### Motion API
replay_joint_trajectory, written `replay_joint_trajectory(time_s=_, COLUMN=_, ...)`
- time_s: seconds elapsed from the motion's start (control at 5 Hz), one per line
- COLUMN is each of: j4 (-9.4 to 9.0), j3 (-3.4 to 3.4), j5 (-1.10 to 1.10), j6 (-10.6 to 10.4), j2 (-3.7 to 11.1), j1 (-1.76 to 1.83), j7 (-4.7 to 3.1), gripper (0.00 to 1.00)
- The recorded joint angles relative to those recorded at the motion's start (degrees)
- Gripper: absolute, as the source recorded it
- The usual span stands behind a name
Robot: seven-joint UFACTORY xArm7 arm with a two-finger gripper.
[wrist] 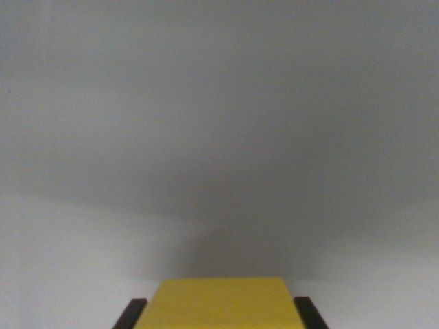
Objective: Pick yellow cube
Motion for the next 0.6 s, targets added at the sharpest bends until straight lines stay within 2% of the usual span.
replay_joint_trajectory(time_s=0.2, j4=0.00, j3=0.00, j5=0.00, j6=0.00, j2=0.00, j1=0.00, j7=0.00, gripper=1.00)
replay_joint_trajectory(time_s=0.4, j4=1.14, j3=0.07, j5=0.17, j6=1.76, j2=-0.63, j1=-0.05, j7=-0.10, gripper=1.00)
replay_joint_trajectory(time_s=0.6, j4=1.14, j3=0.07, j5=0.17, j6=1.76, j2=-0.63, j1=-0.05, j7=-0.10, gripper=1.00)
